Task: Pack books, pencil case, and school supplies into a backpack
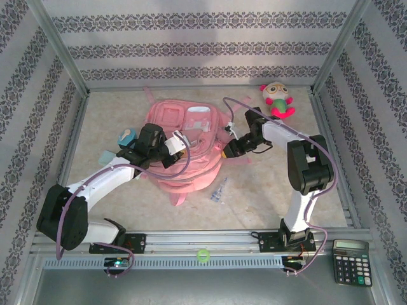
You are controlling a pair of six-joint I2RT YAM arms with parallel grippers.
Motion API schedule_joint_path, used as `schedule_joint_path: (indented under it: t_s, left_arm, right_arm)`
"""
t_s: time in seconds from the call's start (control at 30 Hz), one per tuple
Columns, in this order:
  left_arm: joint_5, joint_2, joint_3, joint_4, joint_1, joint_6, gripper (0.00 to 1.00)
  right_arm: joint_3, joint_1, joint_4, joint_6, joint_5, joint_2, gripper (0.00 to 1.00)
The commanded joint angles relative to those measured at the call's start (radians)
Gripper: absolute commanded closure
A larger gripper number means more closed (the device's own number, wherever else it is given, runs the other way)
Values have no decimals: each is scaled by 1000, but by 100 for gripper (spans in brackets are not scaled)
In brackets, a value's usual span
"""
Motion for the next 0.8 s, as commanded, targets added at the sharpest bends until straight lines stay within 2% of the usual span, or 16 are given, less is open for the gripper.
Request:
schedule_joint_path:
  t_s: [0.0,0.13,0.3,0.43,0.63,0.77]
  left_arm:
    - [-40,-30,14,80,13,-31,100]
    - [21,-41,2,90,13,-21,100]
    - [142,-64,-40,113,12,36,100]
    - [225,-72,-69,130,13,72,100]
    - [292,-73,-84,118,14,135,100]
    - [323,-79,-91,120,15,161,100]
  right_arm:
    - [-24,-13,64,28,-40,-50,86]
    - [-12,-16,99,29,35,-62,75]
    - [38,-17,125,-51,113,-64,53]
    - [123,6,65,-229,164,-16,48]
    - [195,53,-108,-605,172,51,45]
    - [205,72,-133,-703,183,80,44]
